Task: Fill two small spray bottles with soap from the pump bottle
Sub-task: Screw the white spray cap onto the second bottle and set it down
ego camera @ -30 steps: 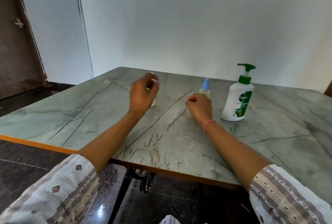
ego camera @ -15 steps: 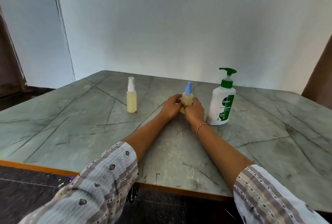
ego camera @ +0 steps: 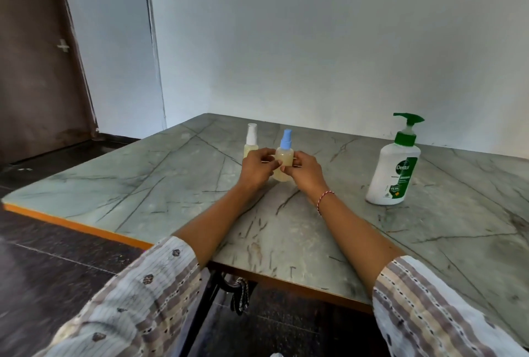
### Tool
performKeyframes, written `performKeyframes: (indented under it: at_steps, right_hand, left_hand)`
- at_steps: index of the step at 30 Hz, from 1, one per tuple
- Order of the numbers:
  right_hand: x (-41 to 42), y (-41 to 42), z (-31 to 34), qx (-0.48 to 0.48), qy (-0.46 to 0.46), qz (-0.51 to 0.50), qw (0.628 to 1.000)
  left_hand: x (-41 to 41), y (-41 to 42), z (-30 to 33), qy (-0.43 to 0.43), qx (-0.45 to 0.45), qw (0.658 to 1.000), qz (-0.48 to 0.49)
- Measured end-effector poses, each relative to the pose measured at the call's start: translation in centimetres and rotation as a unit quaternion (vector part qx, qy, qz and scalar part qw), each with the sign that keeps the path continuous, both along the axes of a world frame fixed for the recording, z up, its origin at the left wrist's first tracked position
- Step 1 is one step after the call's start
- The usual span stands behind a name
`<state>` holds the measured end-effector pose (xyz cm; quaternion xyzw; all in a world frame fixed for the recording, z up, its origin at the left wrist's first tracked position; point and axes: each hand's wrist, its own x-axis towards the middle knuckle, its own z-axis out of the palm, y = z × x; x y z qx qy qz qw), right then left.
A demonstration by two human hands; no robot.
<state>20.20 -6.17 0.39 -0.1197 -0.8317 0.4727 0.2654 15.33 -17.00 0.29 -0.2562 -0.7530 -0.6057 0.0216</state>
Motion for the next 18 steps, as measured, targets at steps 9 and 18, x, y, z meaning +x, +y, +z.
performKeyframes:
  at_steps: [9, 18]
  right_hand:
    - [0.3, -0.1, -0.5, -0.005, 0.002, -0.025, 1.000]
    - [0.3, 0.1, -0.7, -0.005, -0.003, -0.039, 0.999]
  left_hand:
    - [-0.1, 0.6, -0.4, 0.045, -0.029, 0.997, 0.051]
    - [-0.2, 1.0, -0.4, 0.041, -0.038, 0.997, 0.050]
